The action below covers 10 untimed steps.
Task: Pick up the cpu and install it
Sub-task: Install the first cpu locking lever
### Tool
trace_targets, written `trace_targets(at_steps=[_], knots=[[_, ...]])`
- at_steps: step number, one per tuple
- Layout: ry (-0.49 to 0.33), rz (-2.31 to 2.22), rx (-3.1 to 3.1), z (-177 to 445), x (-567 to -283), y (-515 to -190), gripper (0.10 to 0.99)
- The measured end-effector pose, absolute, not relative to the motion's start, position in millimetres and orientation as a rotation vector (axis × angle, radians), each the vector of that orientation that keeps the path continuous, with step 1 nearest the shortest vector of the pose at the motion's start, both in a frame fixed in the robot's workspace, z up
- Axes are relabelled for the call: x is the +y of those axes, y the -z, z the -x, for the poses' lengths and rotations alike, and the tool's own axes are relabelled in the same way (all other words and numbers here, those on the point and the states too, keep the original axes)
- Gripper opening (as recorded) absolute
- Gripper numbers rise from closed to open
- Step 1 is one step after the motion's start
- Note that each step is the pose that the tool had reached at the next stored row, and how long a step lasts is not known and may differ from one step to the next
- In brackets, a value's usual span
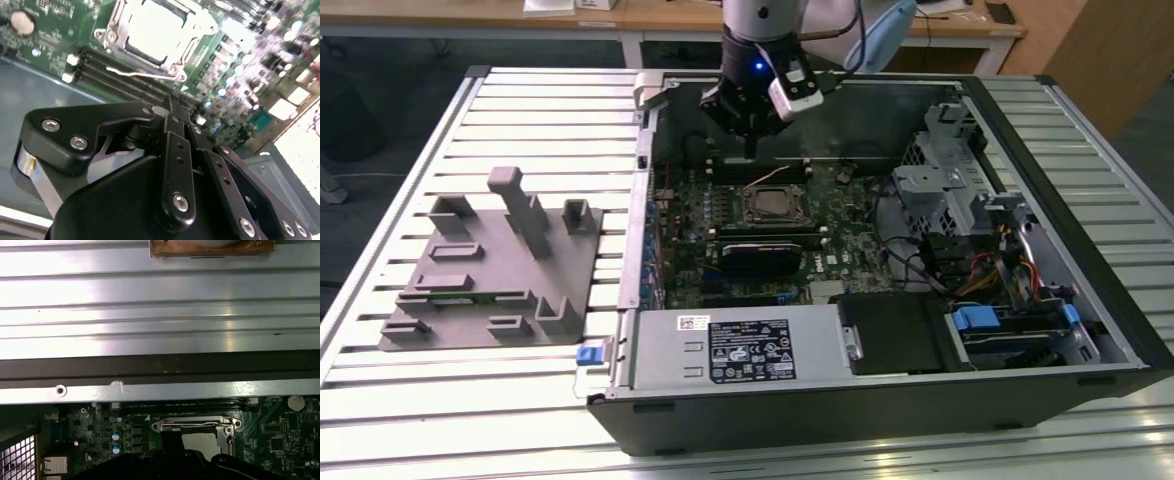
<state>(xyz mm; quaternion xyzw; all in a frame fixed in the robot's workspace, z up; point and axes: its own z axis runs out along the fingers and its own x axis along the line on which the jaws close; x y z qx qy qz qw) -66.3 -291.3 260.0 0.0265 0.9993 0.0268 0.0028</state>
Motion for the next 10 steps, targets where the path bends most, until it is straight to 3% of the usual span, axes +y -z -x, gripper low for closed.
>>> trace_targets(at_steps=[3,10], knots=[[-0.163,-0.084,3.132,65.6,-294.7,-258.0,0.106],[-0.152,-0.078,3.132,61.1,-295.1,-253.3,0.106]])
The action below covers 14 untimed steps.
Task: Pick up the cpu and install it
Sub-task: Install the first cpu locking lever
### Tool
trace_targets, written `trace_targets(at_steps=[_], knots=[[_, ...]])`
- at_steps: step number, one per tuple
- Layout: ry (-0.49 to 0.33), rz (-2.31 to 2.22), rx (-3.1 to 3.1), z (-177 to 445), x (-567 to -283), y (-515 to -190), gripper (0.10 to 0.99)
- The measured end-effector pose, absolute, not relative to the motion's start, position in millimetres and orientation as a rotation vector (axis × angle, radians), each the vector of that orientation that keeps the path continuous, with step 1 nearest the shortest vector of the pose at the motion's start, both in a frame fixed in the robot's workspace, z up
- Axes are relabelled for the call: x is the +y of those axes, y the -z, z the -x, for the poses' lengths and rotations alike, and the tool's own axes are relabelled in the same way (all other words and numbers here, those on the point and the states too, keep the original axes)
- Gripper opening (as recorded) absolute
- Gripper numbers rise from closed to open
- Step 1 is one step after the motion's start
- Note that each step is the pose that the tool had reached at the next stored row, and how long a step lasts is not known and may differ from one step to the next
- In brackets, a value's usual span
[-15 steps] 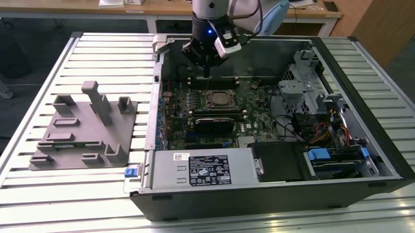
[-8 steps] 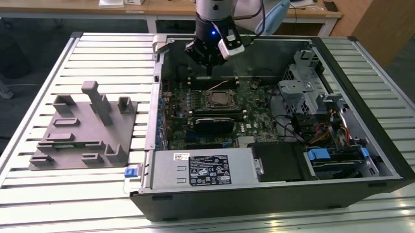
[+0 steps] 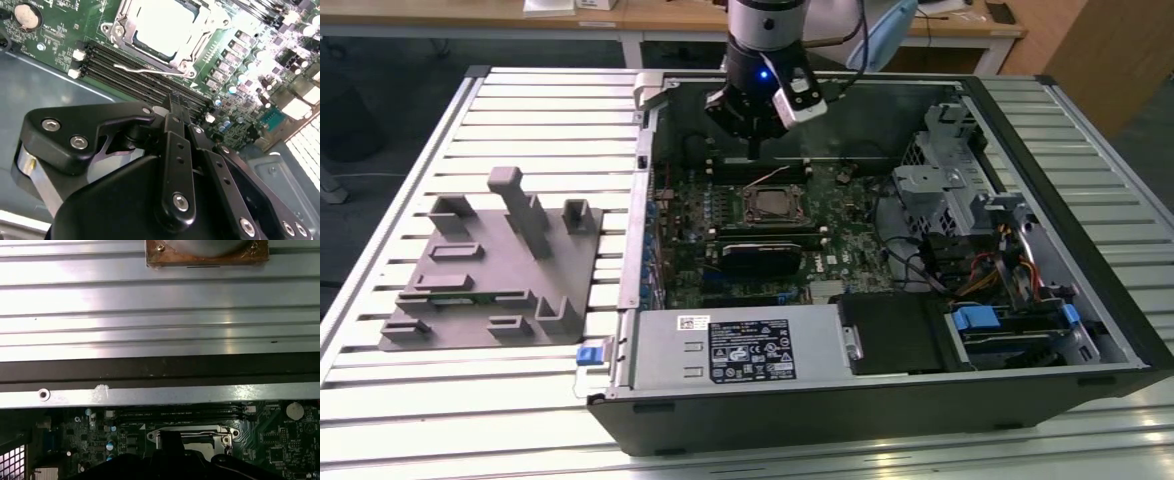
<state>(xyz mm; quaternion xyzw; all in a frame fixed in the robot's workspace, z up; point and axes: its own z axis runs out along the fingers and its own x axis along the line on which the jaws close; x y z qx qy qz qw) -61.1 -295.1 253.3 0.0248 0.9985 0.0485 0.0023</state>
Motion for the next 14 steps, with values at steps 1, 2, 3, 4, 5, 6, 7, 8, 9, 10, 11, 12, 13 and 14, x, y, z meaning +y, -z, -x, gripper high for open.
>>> trace_targets(at_steps=[1,2,3,4,5,6,7,8,9,10,11,12,13,14], knots=[[-0.151,-0.062,3.133,60.8,-295.1,-251.9,0.106],[-0.15,-0.049,3.134,60.6,-295.1,-250.6,0.106],[-0.15,-0.043,3.134,60.3,-295.1,-249.6,0.106],[-0.15,-0.042,3.134,60.2,-295.2,-249.0,0.106],[-0.149,-0.042,3.134,59.8,-295.4,-248.3,0.106],[-0.149,-0.042,3.134,59.0,-295.4,-247.8,0.106],[-0.149,-0.042,3.134,58.1,-295.4,-247.4,0.106],[-0.149,-0.042,3.134,57.3,-295.4,-247.1,0.106],[-0.149,-0.042,3.134,56.8,-295.4,-247.0,0.106],[-0.149,-0.042,3.134,56.6,-295.5,-247.0,0.106],[-0.149,-0.042,3.134,56.4,-295.4,-246.9,0.106],[-0.15,-0.043,3.134,56.3,-295.4,-246.9,0.106],[-0.149,-0.043,3.134,56.2,-295.4,-246.9,0.106],[-0.149,-0.042,3.134,56.1,-295.4,-246.9,0.106]])
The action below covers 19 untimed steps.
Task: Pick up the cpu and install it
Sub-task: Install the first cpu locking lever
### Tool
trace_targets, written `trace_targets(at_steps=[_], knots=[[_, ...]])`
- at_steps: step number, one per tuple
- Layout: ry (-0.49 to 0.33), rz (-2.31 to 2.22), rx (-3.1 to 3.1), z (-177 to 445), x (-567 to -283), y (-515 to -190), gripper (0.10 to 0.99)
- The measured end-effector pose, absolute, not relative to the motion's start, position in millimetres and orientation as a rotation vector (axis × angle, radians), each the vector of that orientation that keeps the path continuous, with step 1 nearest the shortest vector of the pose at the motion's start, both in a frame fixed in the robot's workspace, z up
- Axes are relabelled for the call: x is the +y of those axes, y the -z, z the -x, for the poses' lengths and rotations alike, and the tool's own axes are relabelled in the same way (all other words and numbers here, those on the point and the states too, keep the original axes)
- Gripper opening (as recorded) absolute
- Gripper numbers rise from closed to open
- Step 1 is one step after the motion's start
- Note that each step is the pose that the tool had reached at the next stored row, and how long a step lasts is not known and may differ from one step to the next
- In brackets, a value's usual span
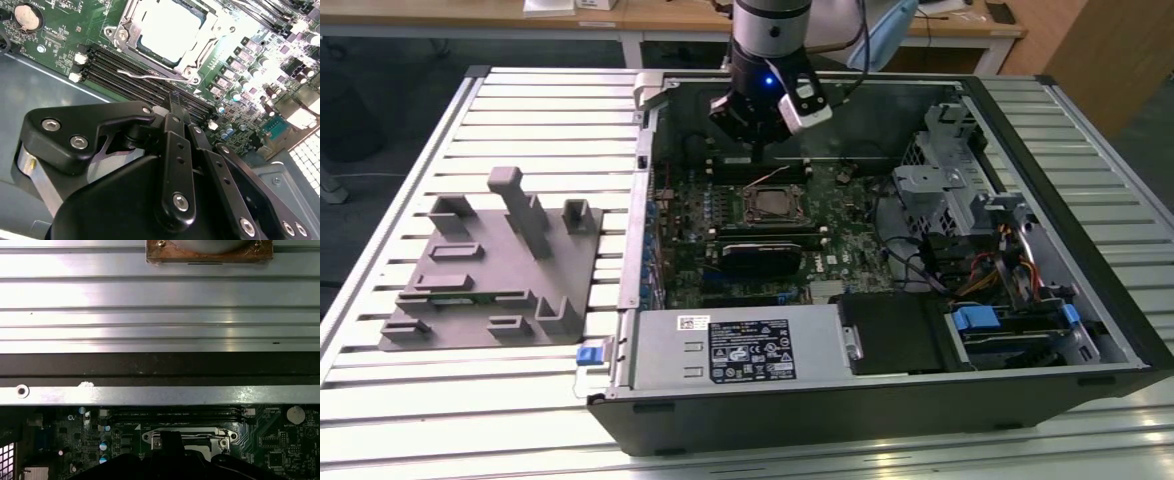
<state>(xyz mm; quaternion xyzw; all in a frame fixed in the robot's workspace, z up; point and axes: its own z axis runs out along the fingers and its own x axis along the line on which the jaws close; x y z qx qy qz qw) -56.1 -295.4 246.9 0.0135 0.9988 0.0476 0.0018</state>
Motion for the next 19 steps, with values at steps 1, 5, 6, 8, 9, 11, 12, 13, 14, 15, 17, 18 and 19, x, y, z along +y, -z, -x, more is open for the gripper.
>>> trace_targets(at_steps=[1,5,6,8,9,11,12,13,14,15,17,18,19], knots=[[-0.149,-0.042,3.134,56.0,-295.4,-246.8,0.106],[-0.15,-0.042,3.134,55.8,-295.4,-246.2,0.106],[-0.149,-0.042,3.134,55.7,-295.4,-246.1,0.106],[-0.149,-0.042,3.134,55.0,-295.4,-245.8,0.106],[-0.15,-0.042,3.134,54.0,-295.4,-245.5,0.106],[-0.15,-0.042,3.134,52.6,-295.4,-244.5,0.106],[-0.149,-0.04,3.134,52.0,-295.4,-243.6,0.106],[-0.149,-0.038,3.134,51.4,-295.4,-242.5,0.106],[-0.149,-0.036,3.134,50.8,-295.4,-241.4,0.106],[-0.149,-0.036,3.134,50.2,-295.4,-240.5,0.106],[-0.149,-0.036,3.135,49.6,-295.4,-239.6,0.106],[-0.149,-0.036,3.135,49.7,-295.4,-239.4,0.106],[-0.149,-0.036,3.135,49.6,-295.4,-239.2,0.106]])
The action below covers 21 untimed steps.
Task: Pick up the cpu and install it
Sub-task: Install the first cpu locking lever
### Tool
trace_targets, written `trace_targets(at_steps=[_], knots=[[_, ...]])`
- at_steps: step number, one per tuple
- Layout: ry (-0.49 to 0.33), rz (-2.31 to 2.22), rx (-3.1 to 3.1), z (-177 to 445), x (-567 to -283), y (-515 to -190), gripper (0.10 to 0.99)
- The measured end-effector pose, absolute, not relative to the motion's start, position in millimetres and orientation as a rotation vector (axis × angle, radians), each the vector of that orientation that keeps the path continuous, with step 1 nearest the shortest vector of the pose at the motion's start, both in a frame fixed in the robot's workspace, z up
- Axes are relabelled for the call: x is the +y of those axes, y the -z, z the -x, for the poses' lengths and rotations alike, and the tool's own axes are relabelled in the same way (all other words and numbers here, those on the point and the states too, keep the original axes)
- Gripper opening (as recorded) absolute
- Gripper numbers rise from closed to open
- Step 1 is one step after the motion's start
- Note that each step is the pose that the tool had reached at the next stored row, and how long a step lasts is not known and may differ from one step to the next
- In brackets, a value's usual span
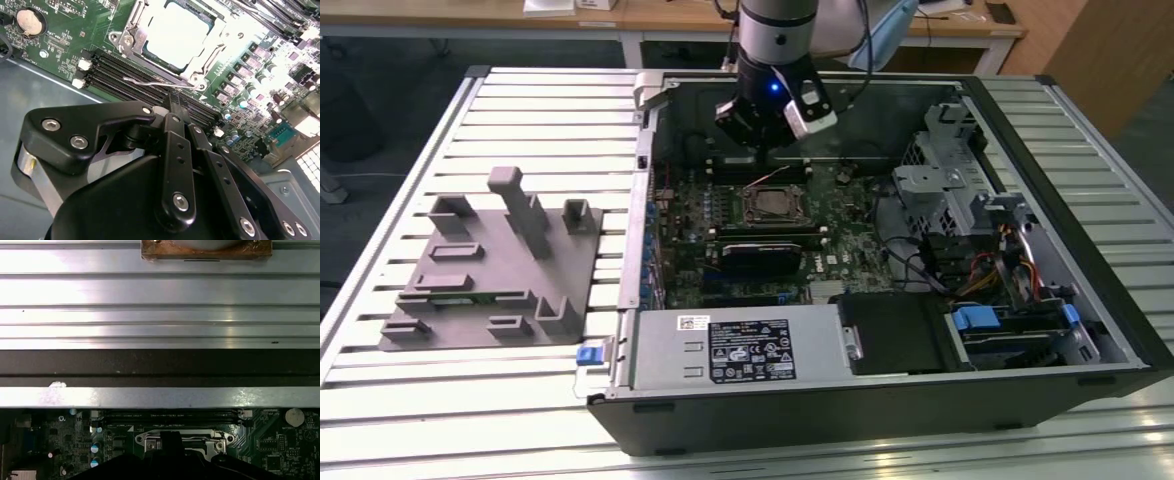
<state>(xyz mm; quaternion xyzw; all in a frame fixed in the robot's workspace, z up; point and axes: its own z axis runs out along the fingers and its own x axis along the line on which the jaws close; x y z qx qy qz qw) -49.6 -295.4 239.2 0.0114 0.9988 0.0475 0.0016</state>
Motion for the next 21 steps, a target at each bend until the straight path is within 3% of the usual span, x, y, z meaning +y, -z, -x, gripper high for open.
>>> trace_targets(at_steps=[21], knots=[[-0.149,-0.036,3.134,41.9,-293.7,-230.9,0.106]])
